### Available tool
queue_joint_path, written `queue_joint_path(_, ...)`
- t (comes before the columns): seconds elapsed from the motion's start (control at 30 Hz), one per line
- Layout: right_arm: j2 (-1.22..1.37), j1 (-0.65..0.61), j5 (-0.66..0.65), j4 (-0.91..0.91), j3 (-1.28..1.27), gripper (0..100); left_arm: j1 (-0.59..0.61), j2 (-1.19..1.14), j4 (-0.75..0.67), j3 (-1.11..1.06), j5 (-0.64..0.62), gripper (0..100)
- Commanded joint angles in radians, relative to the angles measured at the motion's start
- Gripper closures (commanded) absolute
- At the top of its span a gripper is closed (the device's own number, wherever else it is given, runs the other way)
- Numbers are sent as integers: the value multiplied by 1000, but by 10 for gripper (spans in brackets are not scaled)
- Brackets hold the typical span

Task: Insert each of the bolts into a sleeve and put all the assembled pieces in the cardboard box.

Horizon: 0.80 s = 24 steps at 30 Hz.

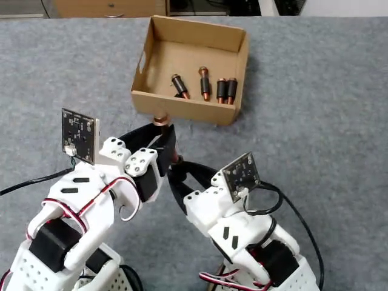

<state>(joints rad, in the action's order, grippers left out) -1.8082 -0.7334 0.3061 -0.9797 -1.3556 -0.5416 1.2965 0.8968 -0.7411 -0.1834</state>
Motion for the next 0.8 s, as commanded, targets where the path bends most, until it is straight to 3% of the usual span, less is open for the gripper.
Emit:
queue_joint_path(0.0,-96,-13,9,31,12,997,-9,10,0,6,-11,981)
queue_joint_path(0.77,-96,-82,5,49,15,997,-6,16,0,-35,-9,981)
